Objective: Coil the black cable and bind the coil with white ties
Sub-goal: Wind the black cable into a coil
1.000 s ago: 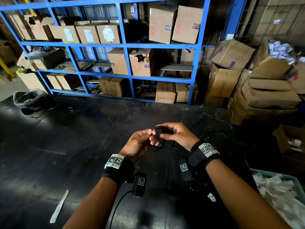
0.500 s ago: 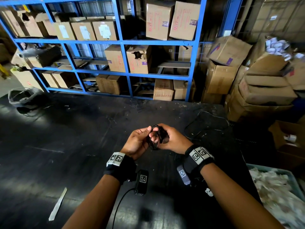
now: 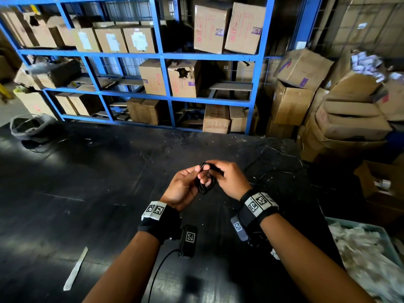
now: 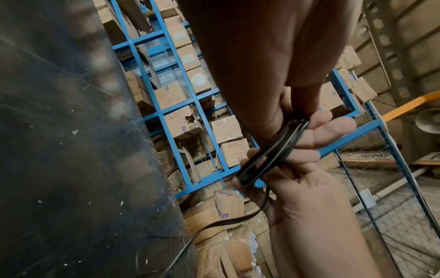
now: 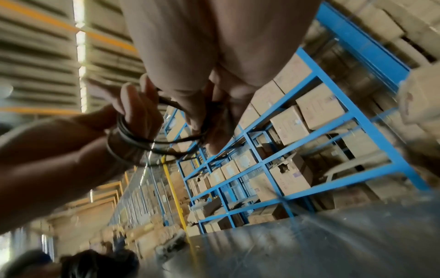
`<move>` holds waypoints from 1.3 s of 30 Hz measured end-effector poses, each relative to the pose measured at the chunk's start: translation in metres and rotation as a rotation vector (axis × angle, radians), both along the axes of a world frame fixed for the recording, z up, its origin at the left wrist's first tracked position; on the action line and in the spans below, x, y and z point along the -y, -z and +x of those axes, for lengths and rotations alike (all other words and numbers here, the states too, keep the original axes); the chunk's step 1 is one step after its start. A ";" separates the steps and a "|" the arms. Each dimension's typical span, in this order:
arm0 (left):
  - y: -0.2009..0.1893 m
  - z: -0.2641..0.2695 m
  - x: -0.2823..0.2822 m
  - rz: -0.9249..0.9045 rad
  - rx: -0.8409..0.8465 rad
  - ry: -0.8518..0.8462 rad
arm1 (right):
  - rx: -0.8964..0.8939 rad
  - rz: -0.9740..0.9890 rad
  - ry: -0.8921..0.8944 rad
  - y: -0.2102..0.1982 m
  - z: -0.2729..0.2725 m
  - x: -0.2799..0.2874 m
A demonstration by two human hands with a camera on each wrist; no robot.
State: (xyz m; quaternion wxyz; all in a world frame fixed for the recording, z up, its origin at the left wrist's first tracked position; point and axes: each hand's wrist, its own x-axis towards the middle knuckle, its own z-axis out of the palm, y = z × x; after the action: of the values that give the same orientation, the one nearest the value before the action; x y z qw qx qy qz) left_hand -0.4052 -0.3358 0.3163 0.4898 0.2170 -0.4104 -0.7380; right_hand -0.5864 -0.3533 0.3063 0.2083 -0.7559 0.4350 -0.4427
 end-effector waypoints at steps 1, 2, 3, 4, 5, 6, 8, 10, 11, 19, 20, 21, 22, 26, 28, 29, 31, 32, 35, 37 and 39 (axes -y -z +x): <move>0.001 0.002 0.000 -0.014 0.014 0.000 | -0.044 -0.022 -0.005 0.001 0.000 0.000; 0.001 0.004 0.000 -0.040 0.042 0.011 | -0.085 -0.034 -0.018 0.002 0.001 0.001; 0.001 0.006 -0.001 -0.070 0.081 0.025 | -0.113 -0.040 -0.030 0.003 0.000 0.002; 0.000 0.007 -0.002 -0.090 0.114 0.035 | -0.126 -0.044 -0.043 0.004 0.000 0.003; 0.000 0.008 -0.002 -0.089 0.133 0.038 | -0.129 -0.044 -0.053 0.004 -0.001 0.004; 0.000 0.009 -0.002 -0.064 0.135 0.039 | -0.118 -0.036 -0.062 0.004 -0.002 0.005; 0.000 0.008 0.001 -0.022 0.113 0.044 | -0.068 0.000 -0.066 0.004 -0.001 0.006; 0.000 0.007 0.005 -0.022 0.112 0.045 | 0.020 0.082 -0.059 0.004 0.002 0.006; -0.001 0.006 0.007 -0.026 0.119 0.047 | 0.061 0.127 -0.061 0.004 0.004 0.006; -0.010 0.018 0.007 -0.050 0.291 0.207 | -0.007 0.187 -0.162 -0.004 -0.003 0.012; -0.013 0.019 0.006 -0.058 0.319 0.220 | -0.016 0.195 -0.180 -0.007 -0.003 0.013; -0.015 0.020 0.006 -0.067 0.347 0.232 | -0.026 0.202 -0.196 -0.008 -0.003 0.014; -0.017 0.021 0.006 -0.077 0.379 0.245 | -0.035 0.208 -0.210 -0.011 -0.003 0.015; -0.022 0.024 0.009 -0.085 0.493 0.285 | -0.035 0.252 -0.242 -0.013 -0.003 0.018; -0.024 0.026 0.009 -0.090 0.474 0.249 | 0.028 0.297 -0.238 -0.011 -0.004 0.018; -0.023 0.027 0.009 -0.085 0.445 0.215 | 0.077 0.312 -0.224 -0.008 -0.004 0.018; -0.022 0.029 0.010 -0.049 0.343 0.134 | 0.210 0.370 -0.160 -0.002 -0.007 0.016; -0.022 0.030 0.011 -0.028 0.278 0.094 | 0.295 0.425 -0.119 0.001 -0.010 0.013; -0.024 0.032 0.014 0.046 0.121 -0.015 | 0.558 0.563 -0.097 0.013 -0.023 0.012; -0.028 0.031 0.016 0.074 0.059 -0.059 | 0.613 0.558 -0.079 0.020 -0.026 0.015; -0.033 0.028 0.020 0.086 -0.005 -0.089 | 0.564 0.530 -0.012 0.027 -0.020 0.015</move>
State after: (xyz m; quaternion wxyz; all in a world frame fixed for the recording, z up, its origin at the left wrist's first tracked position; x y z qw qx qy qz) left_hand -0.3773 -0.3562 0.3495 0.5137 0.2539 -0.3670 -0.7328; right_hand -0.6067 -0.3686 0.2794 0.5104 -0.5272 0.4555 -0.5040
